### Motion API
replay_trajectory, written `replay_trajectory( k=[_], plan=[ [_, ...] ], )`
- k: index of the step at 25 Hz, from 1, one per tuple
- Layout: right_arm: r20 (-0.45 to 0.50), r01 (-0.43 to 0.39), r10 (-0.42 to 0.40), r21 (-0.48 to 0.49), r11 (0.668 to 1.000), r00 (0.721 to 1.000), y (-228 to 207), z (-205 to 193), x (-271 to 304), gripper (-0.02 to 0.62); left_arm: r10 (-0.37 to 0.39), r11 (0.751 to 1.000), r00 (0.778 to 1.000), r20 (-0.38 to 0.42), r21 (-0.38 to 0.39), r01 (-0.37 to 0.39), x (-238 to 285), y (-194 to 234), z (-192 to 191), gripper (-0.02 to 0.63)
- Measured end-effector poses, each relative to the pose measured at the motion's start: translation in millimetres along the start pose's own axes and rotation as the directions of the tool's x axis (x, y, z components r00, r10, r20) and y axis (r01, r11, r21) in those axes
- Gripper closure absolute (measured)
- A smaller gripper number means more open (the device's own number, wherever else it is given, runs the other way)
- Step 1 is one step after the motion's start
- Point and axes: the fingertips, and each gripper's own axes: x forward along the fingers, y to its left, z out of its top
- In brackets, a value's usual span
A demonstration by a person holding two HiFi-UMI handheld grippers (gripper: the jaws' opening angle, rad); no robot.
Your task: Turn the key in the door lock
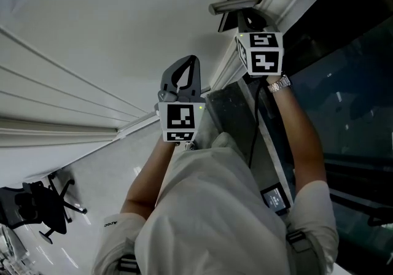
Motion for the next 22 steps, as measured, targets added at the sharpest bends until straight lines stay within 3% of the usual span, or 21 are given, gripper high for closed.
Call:
replay_trajectory(
  k=[2,4,6,8,10,11,12,14,16,17,18,22],
  plan=[
    [0.005,-0.069,0.070,0.243,0.968,0.998,-4,-2,0,0.581,-0.002,1.000,1.000,0.000,-0.001,0.002,0,-1,0,0.597],
    [0.028,-0.134,0.137,0.472,0.872,0.990,-8,-4,0,0.581,-0.002,1.000,1.000,0.001,0.001,0.002,0,-1,1,0.597],
    [0.070,-0.196,0.202,0.671,0.715,0.977,-12,-6,1,0.582,-0.002,1.000,1.000,0.002,0.002,0.002,0,-1,2,0.597],
    [0.131,-0.249,0.253,0.817,0.520,0.959,-13,-8,1,0.583,-0.001,1.000,1.000,0.000,0.003,0.001,0,-1,1,0.597],
    [0.194,-0.282,0.280,0.904,0.320,0.940,-13,-9,2,0.583,-0.002,1.000,1.000,0.000,0.003,0.002,1,-2,1,0.597],
    [0.220,-0.291,0.285,0.927,0.238,0.933,-13,-9,2,0.583,-0.003,1.000,1.000,0.000,0.004,0.003,1,-3,1,0.597],
    [0.241,-0.297,0.284,0.939,0.172,0.928,-13,-10,2,0.583,-0.004,1.000,1.000,0.000,0.004,0.004,1,-4,1,0.597],
    [0.270,-0.301,0.277,0.950,0.076,0.922,-15,-12,2,0.580,-0.007,1.000,1.000,0.002,0.007,0.007,1,-5,2,0.595],
    [0.285,-0.304,0.275,0.952,0.029,0.918,-16,-14,2,0.577,-0.008,1.000,1.000,0.004,0.010,0.008,1,-6,4,0.597],
    [0.284,-0.306,0.278,0.951,0.036,0.918,-16,-13,2,0.577,-0.009,1.000,1.000,0.005,0.011,0.009,1,-6,5,0.597],
    [0.279,-0.308,0.281,0.949,0.065,0.918,-15,-12,2,0.577,-0.009,1.000,1.000,0.006,0.012,0.009,1,-7,5,0.597],
    [0.257,-0.330,0.279,0.909,0.255,0.925,-8,-11,-7,0.577,-0.010,1.000,1.000,0.004,0.014,0.010,-1,-9,3,0.597]
  ],
)
